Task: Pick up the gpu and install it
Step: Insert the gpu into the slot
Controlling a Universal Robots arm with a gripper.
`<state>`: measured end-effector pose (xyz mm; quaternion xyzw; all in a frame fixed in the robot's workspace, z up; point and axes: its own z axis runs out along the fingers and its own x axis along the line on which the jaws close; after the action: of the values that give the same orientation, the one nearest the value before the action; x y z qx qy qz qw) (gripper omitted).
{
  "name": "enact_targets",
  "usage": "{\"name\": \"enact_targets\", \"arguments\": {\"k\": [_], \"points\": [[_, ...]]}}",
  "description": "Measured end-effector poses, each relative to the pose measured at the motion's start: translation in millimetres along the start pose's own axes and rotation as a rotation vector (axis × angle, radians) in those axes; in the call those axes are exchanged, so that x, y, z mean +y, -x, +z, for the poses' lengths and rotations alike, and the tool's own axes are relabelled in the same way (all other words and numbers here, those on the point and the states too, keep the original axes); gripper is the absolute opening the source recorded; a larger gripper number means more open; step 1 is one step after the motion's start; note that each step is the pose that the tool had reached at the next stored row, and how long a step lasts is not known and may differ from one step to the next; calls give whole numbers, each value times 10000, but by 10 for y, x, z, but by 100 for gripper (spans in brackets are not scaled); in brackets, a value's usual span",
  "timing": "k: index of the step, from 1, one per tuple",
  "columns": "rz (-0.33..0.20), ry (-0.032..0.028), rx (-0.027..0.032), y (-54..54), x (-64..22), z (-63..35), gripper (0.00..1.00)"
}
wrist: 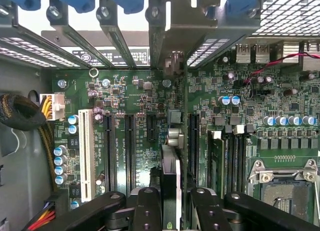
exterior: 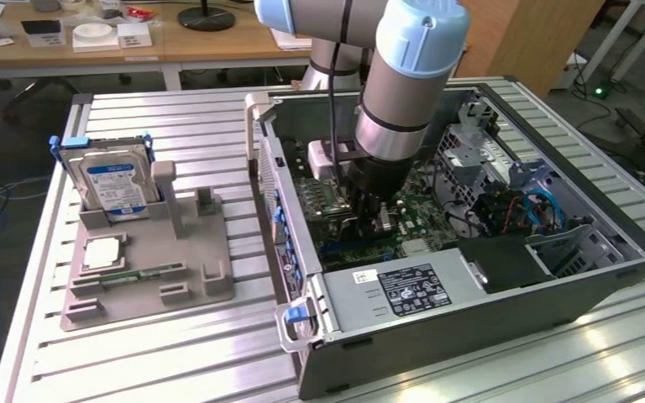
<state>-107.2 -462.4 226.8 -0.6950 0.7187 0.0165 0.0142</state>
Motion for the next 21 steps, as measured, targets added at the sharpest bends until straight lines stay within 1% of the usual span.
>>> {"name": "enact_targets", "arguments": {"k": [16,21], "points": [[-10,6,5,-2,12,3,27],[-25,-1,-14,-3,13,28,27]]}}
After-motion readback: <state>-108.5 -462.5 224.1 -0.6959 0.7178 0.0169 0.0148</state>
